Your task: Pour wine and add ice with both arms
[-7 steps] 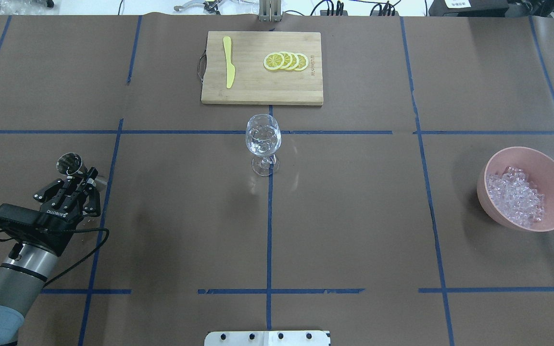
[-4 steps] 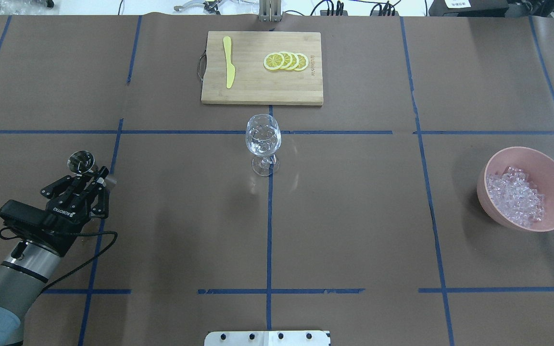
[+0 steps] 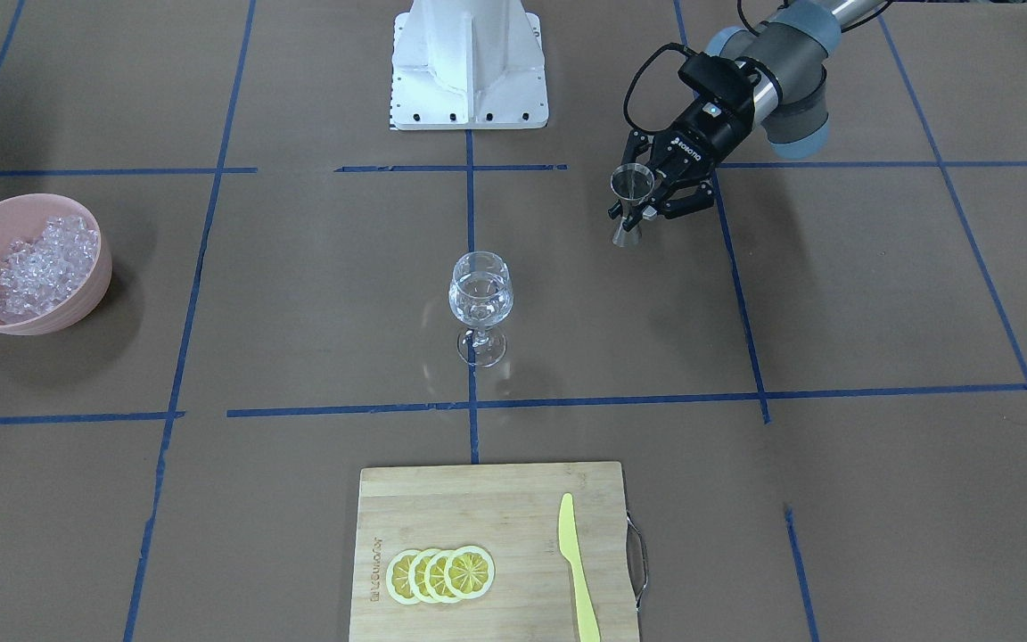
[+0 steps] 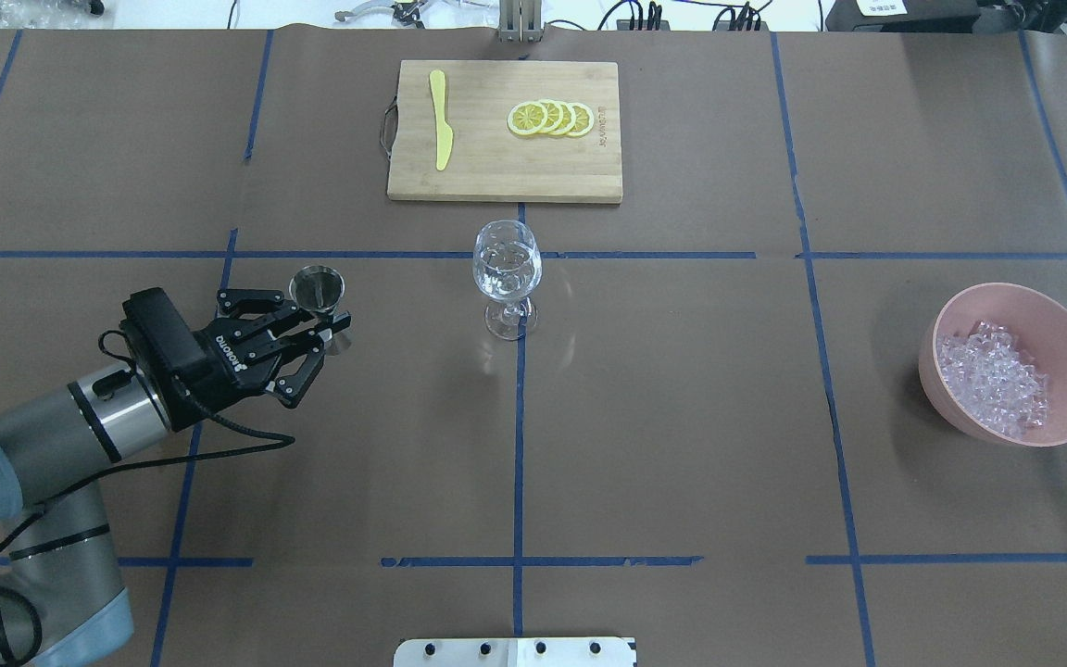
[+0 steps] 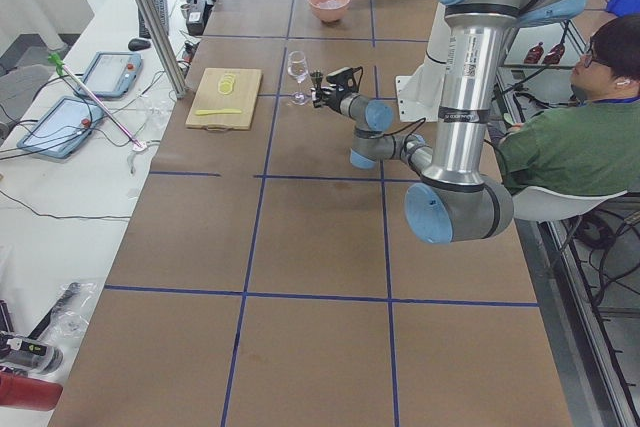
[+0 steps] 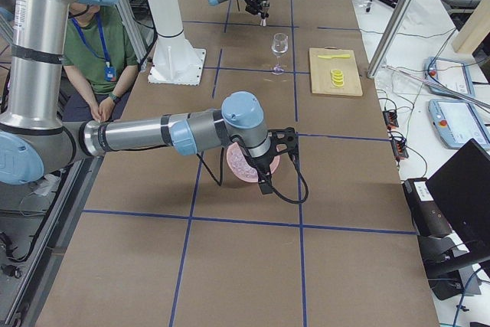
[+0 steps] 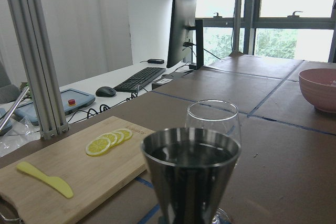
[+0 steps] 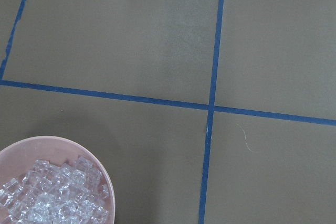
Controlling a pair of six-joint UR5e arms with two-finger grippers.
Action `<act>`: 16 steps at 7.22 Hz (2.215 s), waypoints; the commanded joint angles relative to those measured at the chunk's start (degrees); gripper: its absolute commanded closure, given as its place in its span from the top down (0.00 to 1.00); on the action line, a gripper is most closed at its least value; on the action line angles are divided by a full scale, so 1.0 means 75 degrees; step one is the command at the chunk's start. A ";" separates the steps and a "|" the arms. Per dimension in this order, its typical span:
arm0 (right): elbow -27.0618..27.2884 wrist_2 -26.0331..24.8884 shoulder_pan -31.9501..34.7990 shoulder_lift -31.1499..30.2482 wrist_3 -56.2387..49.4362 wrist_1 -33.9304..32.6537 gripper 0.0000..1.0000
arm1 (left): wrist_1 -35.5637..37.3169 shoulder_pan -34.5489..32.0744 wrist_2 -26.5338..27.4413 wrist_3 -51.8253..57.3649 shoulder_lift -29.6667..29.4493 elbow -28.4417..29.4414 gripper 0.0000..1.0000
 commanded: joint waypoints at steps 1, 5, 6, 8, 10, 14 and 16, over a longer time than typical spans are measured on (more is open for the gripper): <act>0.0000 0.0000 0.0000 -0.0008 0.0000 0.0000 1.00 | 0.1453 -0.0869 -0.1376 -0.0049 -0.0792 -0.0046 0.00; -0.0012 -0.0012 0.0000 -0.0008 0.0000 0.0000 1.00 | 0.4580 -0.0978 -0.1579 -0.0038 -0.1461 -0.1062 0.00; -0.0023 -0.0012 0.0000 -0.0008 0.0000 0.0000 1.00 | 0.5389 -0.0977 -0.1940 -0.0026 -0.1637 -0.1274 0.00; -0.0012 -0.0012 0.0000 -0.0020 0.0000 0.0000 1.00 | 0.6878 -0.0954 -0.1920 0.0033 -0.2139 -0.1347 0.00; -0.0012 -0.0012 0.0000 -0.0020 0.0000 0.0000 1.00 | 0.7808 -0.0942 -0.1897 0.0033 -0.2609 -0.1359 0.00; -0.0023 -0.0012 0.0000 -0.0020 0.0000 0.0000 1.00 | 0.8487 -0.0919 -0.1873 0.0126 -0.2856 -0.1359 0.00; -0.0023 0.0000 0.0000 -0.0031 0.0012 0.0000 1.00 | 0.8631 -0.0919 -0.1686 0.0478 -0.2857 -0.1359 0.00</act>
